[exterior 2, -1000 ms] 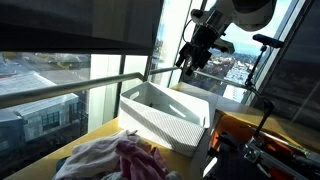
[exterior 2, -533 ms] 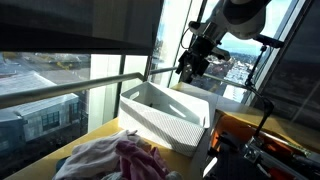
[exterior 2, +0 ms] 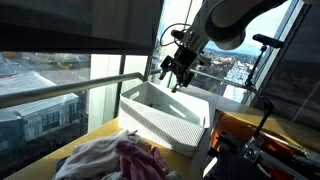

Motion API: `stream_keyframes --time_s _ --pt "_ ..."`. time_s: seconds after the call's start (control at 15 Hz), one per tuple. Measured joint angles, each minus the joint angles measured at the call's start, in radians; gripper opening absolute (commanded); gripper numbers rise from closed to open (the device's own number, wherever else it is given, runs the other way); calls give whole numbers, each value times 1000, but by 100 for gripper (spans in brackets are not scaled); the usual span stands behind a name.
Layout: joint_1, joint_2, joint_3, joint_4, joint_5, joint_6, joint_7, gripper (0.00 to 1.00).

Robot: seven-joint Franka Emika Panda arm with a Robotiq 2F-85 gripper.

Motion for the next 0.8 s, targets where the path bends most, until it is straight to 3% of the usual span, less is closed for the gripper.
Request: stream_keyframes --time_s 0.47,0.8 --pt "0 309 22 229 -167 0 -11 100" --pt "0 518 32 429 -236 -79 -11 100"
